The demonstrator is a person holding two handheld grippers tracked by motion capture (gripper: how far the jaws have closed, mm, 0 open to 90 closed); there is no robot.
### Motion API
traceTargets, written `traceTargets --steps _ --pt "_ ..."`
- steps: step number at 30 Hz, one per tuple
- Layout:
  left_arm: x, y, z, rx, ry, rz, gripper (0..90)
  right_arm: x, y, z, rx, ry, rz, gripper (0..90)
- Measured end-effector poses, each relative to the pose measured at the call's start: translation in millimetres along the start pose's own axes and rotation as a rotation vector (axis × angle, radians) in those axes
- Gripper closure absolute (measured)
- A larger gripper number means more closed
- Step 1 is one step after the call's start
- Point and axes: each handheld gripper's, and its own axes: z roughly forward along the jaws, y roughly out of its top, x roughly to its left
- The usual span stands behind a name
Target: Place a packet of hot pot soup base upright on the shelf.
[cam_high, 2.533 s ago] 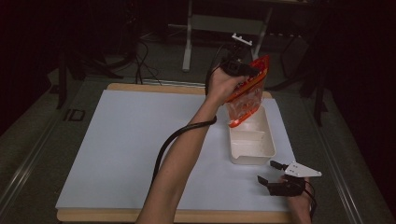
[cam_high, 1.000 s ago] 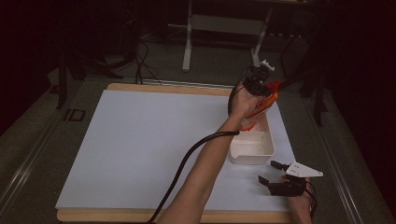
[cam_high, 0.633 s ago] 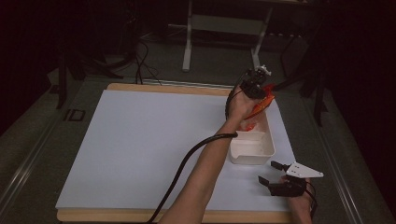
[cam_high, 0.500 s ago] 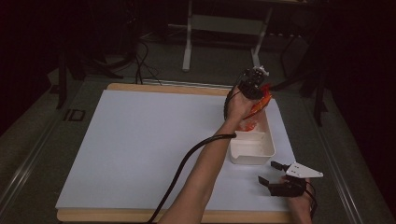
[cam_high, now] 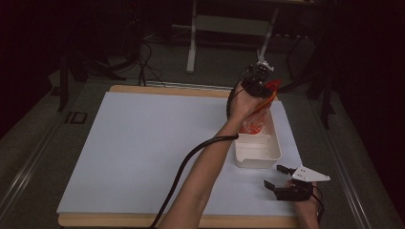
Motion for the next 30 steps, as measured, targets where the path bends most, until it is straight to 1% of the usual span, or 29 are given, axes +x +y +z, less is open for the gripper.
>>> traceTargets --steps 1,2,6,7,8,9,10,11,12,13,14,15,17,21,22,23,24,25,26,27,29,30 --pt "0.8 0.9 -5.6 -0.015 -0.035 -0.02 60.1 0.1 0.1 0.1 0.001 0.0 -0.001 14.0" --pt "0.4 1.4 -8.7 -0.022 -0.047 -0.024 58.5 0.1 0.1 0.1 0.003 0.0 -0.002 14.0" --pt "-1.2 5.3 -24.4 -0.05 -0.087 -0.026 54.5 -0.1 0.1 0.3 0.007 0.001 -0.004 14.0" --pt "-1.5 6.3 -29.1 -0.057 -0.093 -0.027 54.4 0.1 0.1 0.5 0.005 0.001 -0.003 14.0" --pt "-1.5 6.3 -29.1 -0.057 -0.093 -0.027 54.4 0.1 0.1 0.5 0.005 0.001 -0.003 14.0" --pt "-1.4 8.3 -38.9 -0.066 -0.105 -0.023 54.4 0.1 0.2 0.5 0.007 0.002 -0.004 14.0" --pt "-1.4 8.3 -38.9 -0.066 -0.105 -0.023 54.4 0.1 0.2 0.5 0.007 0.002 -0.004 14.0" --pt "-0.4 9.4 -48.8 -0.074 -0.103 -0.002 54.4 0.3 0.2 0.7 0.007 0.001 -0.004 14.0" --pt "-0.4 9.4 -48.8 -0.074 -0.103 -0.002 54.4 0.3 0.2 0.6 0.008 0.0 -0.006 14.0" --pt "1.9 9.6 -58.6 -0.079 -0.099 0.005 54.4 0.4 0.2 0.7 0.008 -0.001 -0.006 14.0" --pt "1.9 9.6 -58.6 -0.079 -0.099 0.005 54.4 0.4 0.2 0.7 0.008 -0.001 -0.006 14.0" --pt "5.6 9.1 -69.5 -0.099 -0.104 0.0 54.4 0.4 0.3 0.9 0.008 -0.002 -0.008 14.0" --pt "9.8 8.0 -81.0 -0.122 -0.108 -0.005 54.4 0.5 0.3 0.9 0.008 -0.003 -0.008 14.0" --pt "18.7 2.9 -102.6 -0.146 -0.092 -0.001 54.4 0.6 0.3 1.1 0.009 -0.002 -0.006 14.0" --pt "18.7 2.9 -102.6 -0.146 -0.092 -0.001 54.4 0.5 0.3 1.0 0.008 -0.002 -0.006 14.0" --pt "24.0 -1.9 -112.2 -0.154 -0.083 -0.004 53.8 0.5 0.3 0.9 0.008 -0.002 -0.007 14.0" --pt "24.0 -1.9 -112.2 -0.154 -0.083 -0.004 53.9 0.5 0.3 0.9 0.008 -0.002 -0.007 14.0" --pt "30.0 -7.8 -120.9 -0.162 -0.078 -0.006 53.8 0.3 0.2 0.9 0.007 -0.002 -0.005 14.0" --pt "30.0 -7.8 -120.9 -0.162 -0.078 -0.006 53.9 0.4 0.2 0.7 0.007 -0.003 -0.003 14.0" --pt "35.6 -14.6 -128.6 -0.166 -0.07 -0.009 53.9 0.4 0.1 0.4 0.006 -0.003 -0.003 14.0" --pt "40.9 -21.6 -136.1 -0.164 -0.066 -0.013 53.9 0.5 0.0 0.2 0.002 -0.004 -0.002 14.0" --pt "40.9 -21.6 -136.1 -0.164 -0.066 -0.013 53.9 0.5 0.0 0.2 0.002 -0.004 -0.002 14.0"
